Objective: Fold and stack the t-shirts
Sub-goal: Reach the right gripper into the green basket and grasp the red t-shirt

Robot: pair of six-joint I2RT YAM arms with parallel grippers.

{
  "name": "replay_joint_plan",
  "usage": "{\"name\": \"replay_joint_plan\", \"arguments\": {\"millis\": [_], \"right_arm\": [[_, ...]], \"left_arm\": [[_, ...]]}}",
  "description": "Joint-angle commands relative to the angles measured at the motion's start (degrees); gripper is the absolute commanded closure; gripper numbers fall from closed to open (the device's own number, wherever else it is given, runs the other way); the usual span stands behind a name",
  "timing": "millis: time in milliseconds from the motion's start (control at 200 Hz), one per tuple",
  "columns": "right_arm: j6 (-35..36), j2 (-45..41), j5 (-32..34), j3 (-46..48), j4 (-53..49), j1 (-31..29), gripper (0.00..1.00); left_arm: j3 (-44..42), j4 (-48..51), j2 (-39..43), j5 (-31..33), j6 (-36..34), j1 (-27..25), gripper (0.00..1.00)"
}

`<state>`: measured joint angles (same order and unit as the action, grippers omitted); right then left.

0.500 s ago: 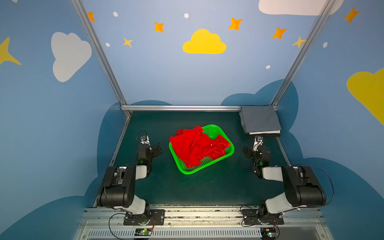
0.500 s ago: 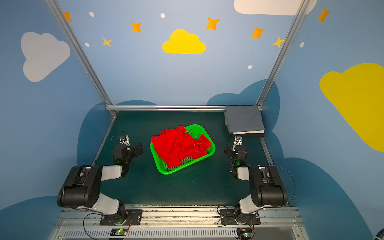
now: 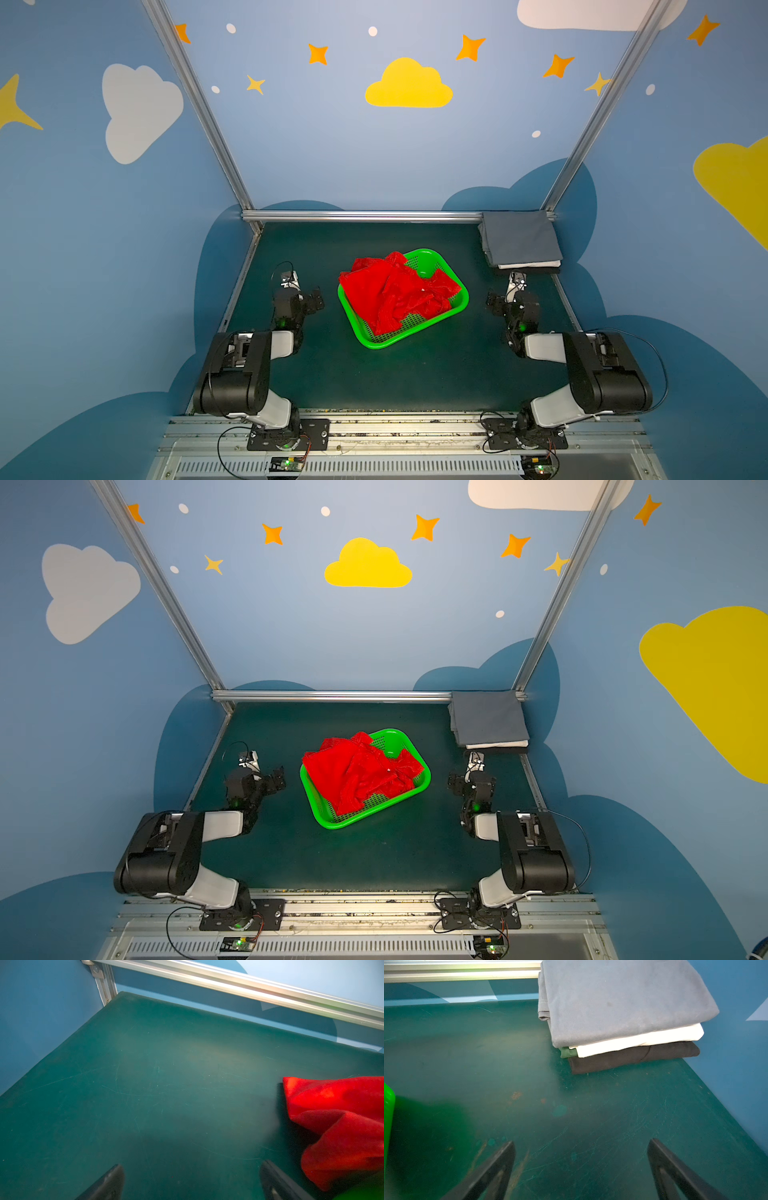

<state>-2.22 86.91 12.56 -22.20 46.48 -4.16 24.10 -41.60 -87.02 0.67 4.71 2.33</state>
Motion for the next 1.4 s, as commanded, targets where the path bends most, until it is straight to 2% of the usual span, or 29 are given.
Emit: {"name": "replay_joint_plan", "arguments": {"millis": [0, 215, 280, 320, 410, 541, 716, 826, 966, 986, 1006, 1031, 1071, 1146, 1216, 1296, 1397], "right_arm": [[-0.7, -0.2, -0.2, -0.2, 0.4, 0.3, 0.02], [-0.5, -0.2, 0.2, -0.2, 0.4, 0.0, 0.02], [-1.3, -1.1, 3.2, 0.3, 1.3, -0.3, 0.02], [-1.2, -2.5, 2.5, 1.1, 0.3, -0.2, 0.02], [-0.7, -2.3, 2.6, 2.1, 3.1, -0.4, 0.02], [0.2, -2.5, 3.2, 1.3, 1.5, -1.4, 0.02], [2.2, -2.4, 5.1, 1.2, 1.9, -3.3, 0.02], [1.8, -2.3, 5.1, 0.3, 0.2, -3.2, 0.02], [1.7, -2.9, 4.4, 0.1, -0.4, -2.9, 0.02], [2.2, -3.1, 5.1, 0.0, 0.0, -3.1, 0.02], [3.2, -3.9, 8.9, -0.5, 1.4, -3.6, 0.02], [2.0, -7.3, 13.4, -3.8, -7.5, -5.0, 0.02], [-0.2, -13.1, 13.8, -10.2, -23.6, -5.1, 0.02], [-1.5, -20.8, 9.9, -11.7, -26.0, -4.3, 0.02], [-3.9, -23.7, 7.4, -15.2, -32.1, -4.2, 0.02], [-10.3, -23.8, 2.4, -24.1, -47.2, -4.3, 0.02], [-16.6, -20.2, -8.2, -31.6, -58.2, -6.4, 0.03]], "left_arm": [[0.2, -0.7, -0.4, -0.8, -0.3, 0.3, 0.0], [0.2, -0.8, -0.1, 0.2, -1.0, -0.3, 0.0], [0.9, 2.1, 1.9, 2.5, -1.8, -1.7, 0.0], [0.7, 2.7, 3.7, 5.6, -2.2, -2.3, 0.0], [2.6, 13.3, 9.9, 11.3, 2.5, -3.1, 0.0], [-0.6, 13.7, 16.6, 15.4, 4.4, -5.1, 0.0], [2.4, 26.5, 26.0, 27.9, 8.6, -10.7, 0.0], [4.6, 33.3, 29.7, 29.2, 13.1, -13.7, 0.0], [8.8, 42.7, 33.1, 32.4, 15.5, -16.5, 0.0], [9.3, 43.7, 33.7, 32.6, 15.9, -16.7, 0.0], [9.6, 44.6, 34.3, 32.8, 16.3, -16.8, 0.0], [9.9, 45.8, 35.0, 32.9, 16.9, -17.0, 0.0], [10.2, 47.3, 35.9, 33.1, 18.2, -17.4, 0.0], [10.5, 48.9, 37.0, 31.8, 20.2, -17.7, 0.0], [11.6, 50.8, 36.6, 29.7, 21.5, -17.9, 0.0], [14.4, 55.7, 35.5, 27.2, 23.4, -18.1, 0.0], [18.1, 61.3, 34.4, 23.2, 25.1, -18.0, 0.0]]}}
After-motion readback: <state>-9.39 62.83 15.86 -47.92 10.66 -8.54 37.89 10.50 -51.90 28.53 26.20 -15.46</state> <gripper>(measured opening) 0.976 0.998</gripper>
